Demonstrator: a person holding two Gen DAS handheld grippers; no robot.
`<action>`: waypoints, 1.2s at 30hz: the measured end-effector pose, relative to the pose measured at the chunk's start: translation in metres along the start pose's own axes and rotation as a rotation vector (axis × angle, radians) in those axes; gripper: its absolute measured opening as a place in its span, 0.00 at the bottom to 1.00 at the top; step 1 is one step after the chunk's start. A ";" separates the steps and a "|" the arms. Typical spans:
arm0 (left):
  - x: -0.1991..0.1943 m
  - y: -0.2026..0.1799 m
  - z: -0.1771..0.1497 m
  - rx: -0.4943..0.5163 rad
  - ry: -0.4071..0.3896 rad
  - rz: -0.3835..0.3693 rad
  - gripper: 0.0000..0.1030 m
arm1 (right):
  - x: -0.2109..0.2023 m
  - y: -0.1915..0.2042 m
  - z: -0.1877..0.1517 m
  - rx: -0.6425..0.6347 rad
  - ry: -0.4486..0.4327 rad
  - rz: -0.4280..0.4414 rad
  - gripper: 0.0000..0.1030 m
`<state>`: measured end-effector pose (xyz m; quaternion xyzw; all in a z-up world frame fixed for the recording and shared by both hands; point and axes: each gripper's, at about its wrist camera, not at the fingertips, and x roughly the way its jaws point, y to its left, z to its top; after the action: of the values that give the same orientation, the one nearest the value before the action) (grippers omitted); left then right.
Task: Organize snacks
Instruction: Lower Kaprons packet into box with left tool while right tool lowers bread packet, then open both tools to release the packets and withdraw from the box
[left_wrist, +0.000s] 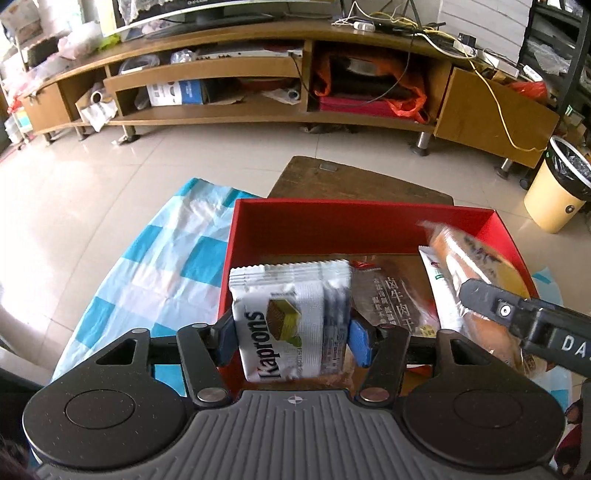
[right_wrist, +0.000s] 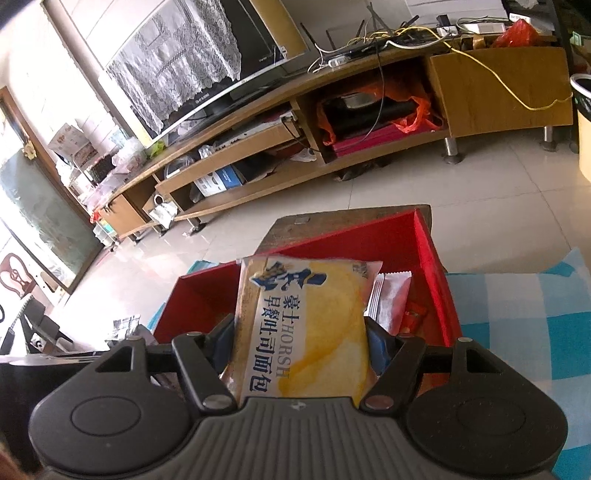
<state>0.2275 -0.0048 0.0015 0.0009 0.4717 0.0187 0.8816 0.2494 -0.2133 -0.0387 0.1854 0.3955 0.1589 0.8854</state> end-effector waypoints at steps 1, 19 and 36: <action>0.000 -0.001 0.000 0.005 -0.006 0.010 0.71 | 0.001 0.001 0.000 -0.007 0.005 -0.001 0.66; -0.001 -0.002 -0.001 0.019 -0.017 0.039 0.95 | -0.005 0.006 0.002 -0.030 -0.014 -0.011 0.67; -0.012 -0.004 -0.009 0.041 -0.035 0.069 0.98 | -0.030 0.016 0.001 -0.083 -0.089 -0.011 0.67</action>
<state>0.2129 -0.0095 0.0064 0.0358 0.4562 0.0393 0.8883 0.2288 -0.2123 -0.0111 0.1533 0.3496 0.1618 0.9100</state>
